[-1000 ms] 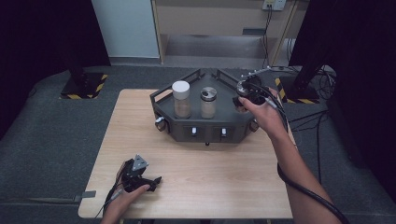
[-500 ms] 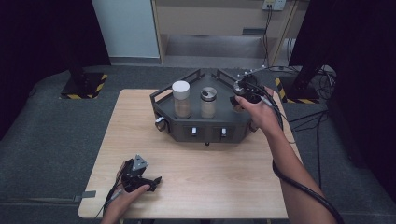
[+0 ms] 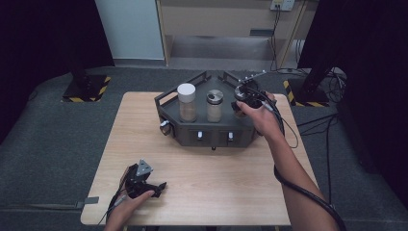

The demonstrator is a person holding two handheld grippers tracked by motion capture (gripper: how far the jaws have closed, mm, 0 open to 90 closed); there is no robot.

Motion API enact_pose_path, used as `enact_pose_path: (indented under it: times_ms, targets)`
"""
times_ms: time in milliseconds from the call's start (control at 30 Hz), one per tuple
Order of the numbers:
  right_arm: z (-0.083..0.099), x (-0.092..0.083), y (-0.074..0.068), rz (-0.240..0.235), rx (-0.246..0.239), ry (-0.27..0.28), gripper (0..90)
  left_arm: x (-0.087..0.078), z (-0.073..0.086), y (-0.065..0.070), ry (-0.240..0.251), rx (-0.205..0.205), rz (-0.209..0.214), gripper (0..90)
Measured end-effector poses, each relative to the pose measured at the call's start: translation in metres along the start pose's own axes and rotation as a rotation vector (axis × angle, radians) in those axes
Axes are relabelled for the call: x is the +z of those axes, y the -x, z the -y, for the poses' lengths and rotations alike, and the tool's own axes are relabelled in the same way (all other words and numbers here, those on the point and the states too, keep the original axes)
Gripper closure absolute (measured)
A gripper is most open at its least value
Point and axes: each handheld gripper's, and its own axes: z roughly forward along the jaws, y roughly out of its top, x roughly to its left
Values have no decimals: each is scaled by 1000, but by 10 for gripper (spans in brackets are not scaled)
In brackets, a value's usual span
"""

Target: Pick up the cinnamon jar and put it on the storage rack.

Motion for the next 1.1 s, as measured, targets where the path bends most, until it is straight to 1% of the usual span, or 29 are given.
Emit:
enact_pose_path:
  times_ms: [233, 400, 1100]
  targets:
    - [1, 7, -2, -7, 3, -3, 316, 0, 0, 0, 0, 0, -1, 0]
    - [2, 12, -1, -8, 15, -7, 316, 0, 0, 0, 0, 0, -1, 0]
    - [8, 20, 2, -21, 38, -10, 316, 0, 0, 0, 1, 0, -1, 0]
